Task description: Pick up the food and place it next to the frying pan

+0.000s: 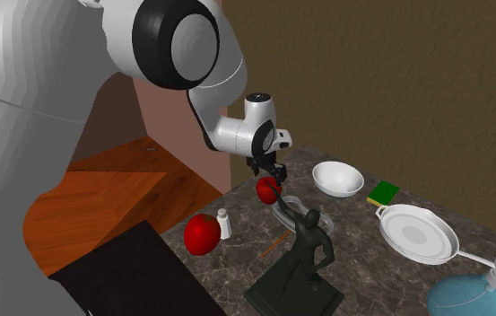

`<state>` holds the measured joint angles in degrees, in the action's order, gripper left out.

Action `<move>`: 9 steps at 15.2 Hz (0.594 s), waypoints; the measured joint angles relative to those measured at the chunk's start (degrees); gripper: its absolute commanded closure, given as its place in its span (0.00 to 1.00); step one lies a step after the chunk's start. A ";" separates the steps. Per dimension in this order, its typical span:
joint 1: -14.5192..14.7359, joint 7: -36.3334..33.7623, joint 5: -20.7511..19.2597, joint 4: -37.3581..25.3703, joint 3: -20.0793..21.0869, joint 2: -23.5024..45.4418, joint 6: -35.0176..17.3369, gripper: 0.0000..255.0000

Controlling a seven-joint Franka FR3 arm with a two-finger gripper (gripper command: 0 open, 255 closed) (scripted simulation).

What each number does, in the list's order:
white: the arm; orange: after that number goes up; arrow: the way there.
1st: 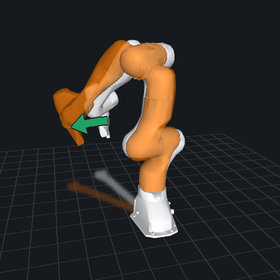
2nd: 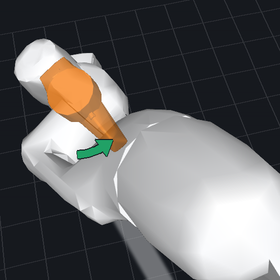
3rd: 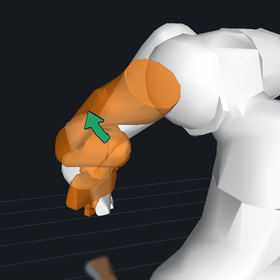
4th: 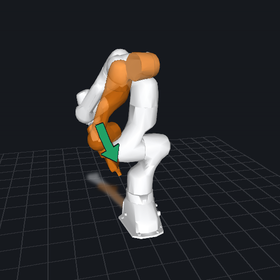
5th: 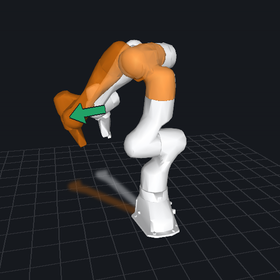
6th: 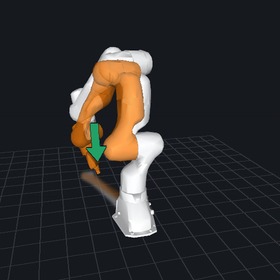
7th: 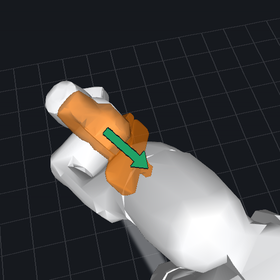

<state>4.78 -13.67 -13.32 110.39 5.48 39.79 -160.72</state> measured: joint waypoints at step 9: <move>0.02 0.03 -0.04 -0.49 -0.07 0.61 -0.15 1.00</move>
<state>4.80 -13.64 -13.36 109.89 5.41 40.40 -160.86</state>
